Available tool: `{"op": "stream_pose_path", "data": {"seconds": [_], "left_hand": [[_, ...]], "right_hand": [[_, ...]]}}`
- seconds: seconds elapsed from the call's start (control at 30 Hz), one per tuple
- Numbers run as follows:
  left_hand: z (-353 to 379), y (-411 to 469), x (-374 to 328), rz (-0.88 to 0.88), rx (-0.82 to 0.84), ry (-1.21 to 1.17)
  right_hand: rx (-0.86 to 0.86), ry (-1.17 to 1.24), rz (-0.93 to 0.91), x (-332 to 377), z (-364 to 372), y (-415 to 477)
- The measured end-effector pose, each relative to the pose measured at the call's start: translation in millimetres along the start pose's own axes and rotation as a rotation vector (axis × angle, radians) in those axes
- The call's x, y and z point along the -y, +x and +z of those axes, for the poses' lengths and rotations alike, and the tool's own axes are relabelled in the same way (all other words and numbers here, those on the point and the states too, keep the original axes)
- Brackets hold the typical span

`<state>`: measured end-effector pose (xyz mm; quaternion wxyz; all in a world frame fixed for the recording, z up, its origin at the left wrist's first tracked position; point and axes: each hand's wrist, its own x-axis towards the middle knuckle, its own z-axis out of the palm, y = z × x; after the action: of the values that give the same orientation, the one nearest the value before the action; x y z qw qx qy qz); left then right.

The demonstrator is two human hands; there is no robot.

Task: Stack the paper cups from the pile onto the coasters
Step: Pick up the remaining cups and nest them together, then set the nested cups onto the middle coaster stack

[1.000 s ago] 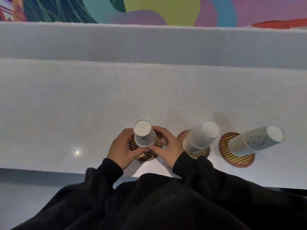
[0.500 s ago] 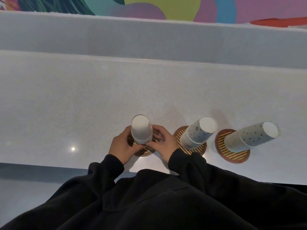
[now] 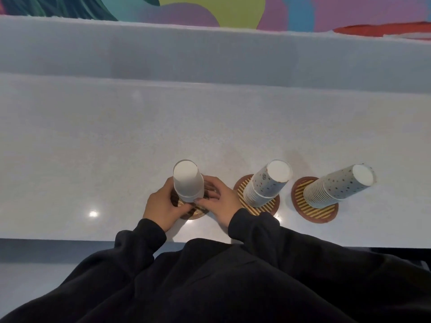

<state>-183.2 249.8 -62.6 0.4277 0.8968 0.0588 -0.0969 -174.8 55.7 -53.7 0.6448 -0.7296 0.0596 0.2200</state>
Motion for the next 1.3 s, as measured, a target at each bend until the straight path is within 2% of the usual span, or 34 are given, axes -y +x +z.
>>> {"op": "stream_pose_path", "data": {"seconds": [0.3, 0.47, 0.7, 0.8, 0.87, 0.93, 1.0, 1.07, 1.17, 1.3], "left_hand": [[3.2, -2.3, -2.8, 0.006, -0.009, 0.042], [2.9, -4.2, -7.1, -0.001, 0.003, 0.059], [-25.0, -43.6, -33.0, 0.060, -0.188, -0.037], [-41.2, -62.8, -75.2, 0.214, -0.349, -0.123], [-48.2, -69.6, -113.8, 0.410, -0.477, -0.097], [-45.1, -67.7, -145.4, 0.606, -0.527, -0.023], [-27.8, -58.5, -167.3, 0.680, -0.447, -0.033], [-2.1, -49.0, -183.0, 0.624, -0.243, -0.117], [37.1, -33.1, -189.8, 0.460, -0.001, -0.153], [65.9, -19.6, -188.1, 0.335, 0.091, -0.213]], "right_hand": [[0.018, 0.047, -0.003, -1.7, -2.4, -3.9], [0.032, -0.024, -0.007, -5.5, -7.5, -16.5], [0.115, -0.076, -0.002, 19.2, -51.1, -72.0], [0.024, -0.093, -0.076, 28.9, -78.8, -104.4], [-0.119, -0.026, -0.168, 29.9, -97.0, -119.5], [-0.317, -0.050, -0.274, 22.9, -111.2, -124.6], [-0.484, -0.061, -0.307, 12.7, -120.3, -119.5], [-0.560, -0.076, -0.299, 5.0, -124.1, -109.3], [-0.452, -0.123, -0.226, -4.0, -124.9, -89.6], [-0.404, -0.101, -0.192, -9.1, -123.7, -71.0]]}}
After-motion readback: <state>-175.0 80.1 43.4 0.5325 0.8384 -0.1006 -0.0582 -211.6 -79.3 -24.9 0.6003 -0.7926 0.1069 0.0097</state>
